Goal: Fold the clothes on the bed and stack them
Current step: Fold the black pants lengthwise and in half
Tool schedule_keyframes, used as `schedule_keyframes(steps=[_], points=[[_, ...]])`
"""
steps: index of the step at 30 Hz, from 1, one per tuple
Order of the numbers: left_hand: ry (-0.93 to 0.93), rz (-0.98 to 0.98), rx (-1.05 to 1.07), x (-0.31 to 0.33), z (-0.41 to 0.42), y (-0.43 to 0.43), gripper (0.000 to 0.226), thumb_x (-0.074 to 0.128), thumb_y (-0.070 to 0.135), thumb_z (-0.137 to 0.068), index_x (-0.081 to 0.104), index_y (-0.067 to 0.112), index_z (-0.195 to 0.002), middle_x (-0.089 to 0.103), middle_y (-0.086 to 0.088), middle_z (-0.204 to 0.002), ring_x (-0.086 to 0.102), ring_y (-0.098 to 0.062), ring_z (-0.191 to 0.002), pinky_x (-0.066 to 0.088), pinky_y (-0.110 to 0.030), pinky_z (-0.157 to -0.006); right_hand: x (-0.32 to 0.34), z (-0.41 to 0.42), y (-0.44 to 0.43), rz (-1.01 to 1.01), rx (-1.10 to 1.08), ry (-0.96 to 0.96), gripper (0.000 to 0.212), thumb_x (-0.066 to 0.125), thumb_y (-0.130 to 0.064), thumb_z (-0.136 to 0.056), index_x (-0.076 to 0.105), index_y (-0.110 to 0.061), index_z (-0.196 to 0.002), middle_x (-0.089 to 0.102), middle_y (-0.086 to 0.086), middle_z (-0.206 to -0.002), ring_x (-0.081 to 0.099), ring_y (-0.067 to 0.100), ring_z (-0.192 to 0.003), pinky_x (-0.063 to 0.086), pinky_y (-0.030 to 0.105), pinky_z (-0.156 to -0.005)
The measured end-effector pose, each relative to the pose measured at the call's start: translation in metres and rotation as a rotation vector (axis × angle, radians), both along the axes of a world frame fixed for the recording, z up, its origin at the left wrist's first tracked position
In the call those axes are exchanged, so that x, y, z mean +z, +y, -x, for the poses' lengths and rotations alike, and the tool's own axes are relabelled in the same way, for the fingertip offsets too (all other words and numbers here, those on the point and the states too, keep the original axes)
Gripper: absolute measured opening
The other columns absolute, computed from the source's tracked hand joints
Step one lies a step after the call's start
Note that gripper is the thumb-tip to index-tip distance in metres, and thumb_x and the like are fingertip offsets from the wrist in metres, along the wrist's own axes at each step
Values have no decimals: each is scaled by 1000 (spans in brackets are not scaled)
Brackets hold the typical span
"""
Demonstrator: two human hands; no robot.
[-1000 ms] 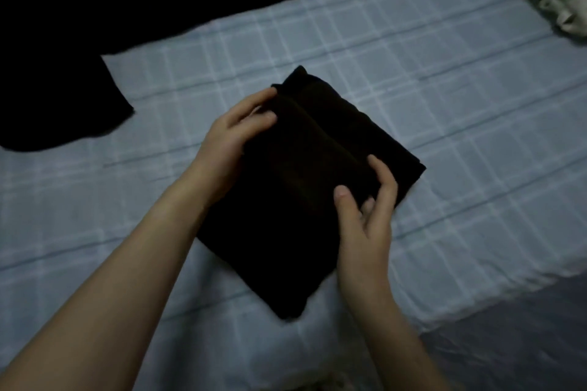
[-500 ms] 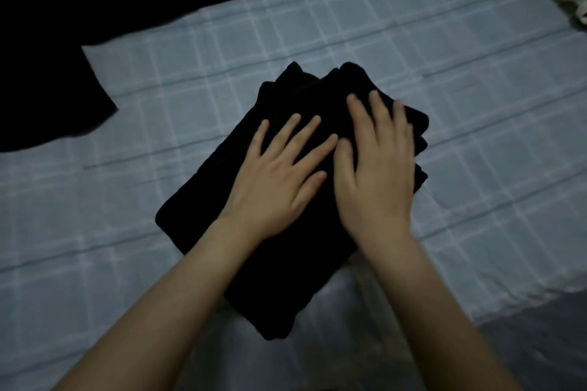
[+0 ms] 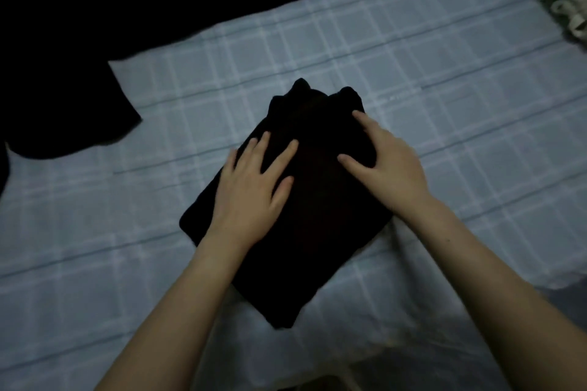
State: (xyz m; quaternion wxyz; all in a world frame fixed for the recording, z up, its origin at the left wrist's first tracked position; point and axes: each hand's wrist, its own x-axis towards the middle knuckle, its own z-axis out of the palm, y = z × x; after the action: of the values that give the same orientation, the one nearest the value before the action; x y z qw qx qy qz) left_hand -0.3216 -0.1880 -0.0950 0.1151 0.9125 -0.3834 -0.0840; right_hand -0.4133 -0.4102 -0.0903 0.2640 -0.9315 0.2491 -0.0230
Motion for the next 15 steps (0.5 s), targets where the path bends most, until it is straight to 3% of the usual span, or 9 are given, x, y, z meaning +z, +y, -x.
schedule_keyframes(steps=[2,4,5,7,9,12,15], points=[[-32,95,136,-2,16,21,55,31,50,-99,24,39,-153,24,-11,-160,22,-29,-147,9,-51,-119,5,-2,-26,-50,38,-5,81,58,-71,-75,24,-55,-147,53,1,-140,49,28,-124,40,43,-106],[5,179,372,-8,40,44,60,38,57,-96,22,41,-152,17,-14,-160,15,-31,-147,12,-54,-117,2,-8,-40,-201,74,66,87,69,-71,-72,20,-64,-144,39,1,-151,37,28,-136,32,39,-111],[93,241,527,-10,52,53,66,44,63,-93,18,45,-151,12,-14,-160,11,-31,-147,15,-53,-115,-1,-10,-42,-324,83,84,90,74,-66,-73,18,-65,-144,37,-8,-153,37,21,-138,33,33,-110],[312,388,795,-10,67,62,86,56,71,-79,8,50,-148,10,-11,-159,10,-28,-143,22,-45,-109,-10,-9,-42,-515,53,94,93,77,-64,-71,19,-63,-144,37,-41,-136,43,-2,-126,36,16,-97],[468,541,951,-13,72,67,102,68,68,-70,4,52,-147,18,-13,-155,26,-25,-137,26,-34,-100,-16,-7,-43,-550,9,96,95,76,-71,-67,20,-62,-143,38,-47,-124,45,-5,-120,35,15,-91],[716,744,971,-10,87,73,108,76,57,-67,3,52,-147,30,0,-155,41,-12,-134,37,-26,-103,-8,-1,-39,-580,9,117,99,73,-79,-62,15,-67,-141,39,-37,-129,46,2,-119,37,19,-87],[793,720,742,2,100,83,105,75,43,-76,-1,52,-148,28,29,-147,38,20,-123,36,-10,-99,22,14,-25,-670,-19,67,99,77,-71,-64,9,-75,-137,35,-53,-115,51,4,-114,44,23,-88]])
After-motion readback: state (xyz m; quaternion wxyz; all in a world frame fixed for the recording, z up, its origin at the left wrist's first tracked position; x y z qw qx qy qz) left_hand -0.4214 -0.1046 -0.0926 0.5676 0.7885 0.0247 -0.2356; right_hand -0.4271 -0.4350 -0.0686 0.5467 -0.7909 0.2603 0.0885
